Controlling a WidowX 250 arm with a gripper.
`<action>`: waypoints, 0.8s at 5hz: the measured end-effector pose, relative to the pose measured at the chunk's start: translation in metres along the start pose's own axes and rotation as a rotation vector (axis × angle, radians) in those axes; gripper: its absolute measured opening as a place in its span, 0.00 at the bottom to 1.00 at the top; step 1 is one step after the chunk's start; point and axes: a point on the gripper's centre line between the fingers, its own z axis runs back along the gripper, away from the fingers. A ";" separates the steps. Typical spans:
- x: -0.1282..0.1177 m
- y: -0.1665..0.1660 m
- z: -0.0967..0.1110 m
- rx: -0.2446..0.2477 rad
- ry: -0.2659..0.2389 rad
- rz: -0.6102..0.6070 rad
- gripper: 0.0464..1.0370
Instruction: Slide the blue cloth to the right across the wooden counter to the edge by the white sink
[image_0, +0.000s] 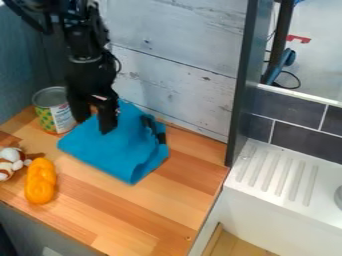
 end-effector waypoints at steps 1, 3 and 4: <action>0.009 0.002 -0.016 -0.034 0.005 -0.033 0.97; 0.015 -0.003 -0.046 -0.097 0.023 -0.075 0.97; 0.017 -0.004 -0.048 -0.100 0.027 -0.067 0.97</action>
